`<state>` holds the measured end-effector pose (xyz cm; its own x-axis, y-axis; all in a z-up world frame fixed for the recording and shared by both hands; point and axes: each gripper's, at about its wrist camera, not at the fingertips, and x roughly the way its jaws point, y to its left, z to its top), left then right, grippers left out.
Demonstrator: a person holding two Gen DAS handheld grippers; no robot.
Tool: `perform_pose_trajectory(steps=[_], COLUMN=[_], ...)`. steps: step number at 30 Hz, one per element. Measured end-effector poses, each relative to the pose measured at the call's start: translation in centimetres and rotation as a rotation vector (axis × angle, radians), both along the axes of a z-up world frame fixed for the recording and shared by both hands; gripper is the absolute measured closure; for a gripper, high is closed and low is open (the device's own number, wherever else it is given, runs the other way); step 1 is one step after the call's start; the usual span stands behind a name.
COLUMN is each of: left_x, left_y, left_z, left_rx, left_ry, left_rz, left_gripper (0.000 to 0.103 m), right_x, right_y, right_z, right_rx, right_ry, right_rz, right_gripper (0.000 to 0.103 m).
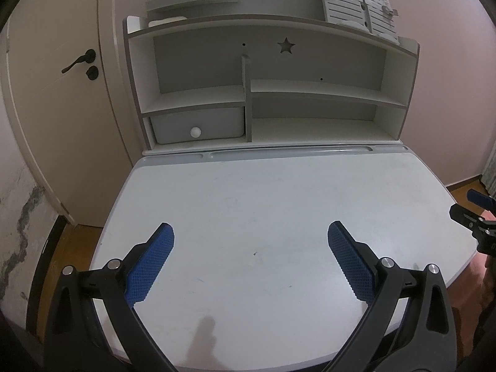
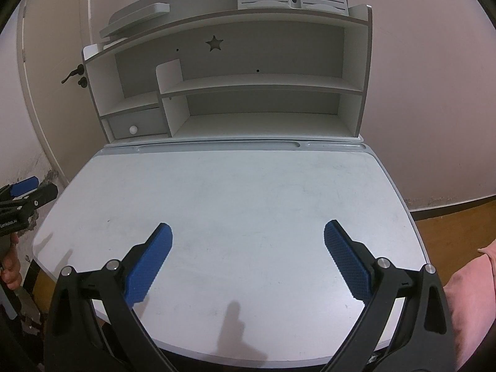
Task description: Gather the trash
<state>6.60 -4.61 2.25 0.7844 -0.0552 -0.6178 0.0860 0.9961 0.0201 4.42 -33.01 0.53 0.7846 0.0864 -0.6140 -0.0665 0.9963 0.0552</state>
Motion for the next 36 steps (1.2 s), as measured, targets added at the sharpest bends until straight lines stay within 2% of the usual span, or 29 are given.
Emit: perform_pose_trajectory(steps=[36], left_x=[0.14], left_y=[-0.20], left_z=[-0.25], left_rx=[0.009], left_ry=[0.007], left_rz=[-0.008], left_gripper=[0.006], right_x=[-0.19], right_y=[0.15], right_z=[0.18], right_rx=[-0.010], right_ry=[-0.006], right_rz=[0.002], right_gripper=[0.008])
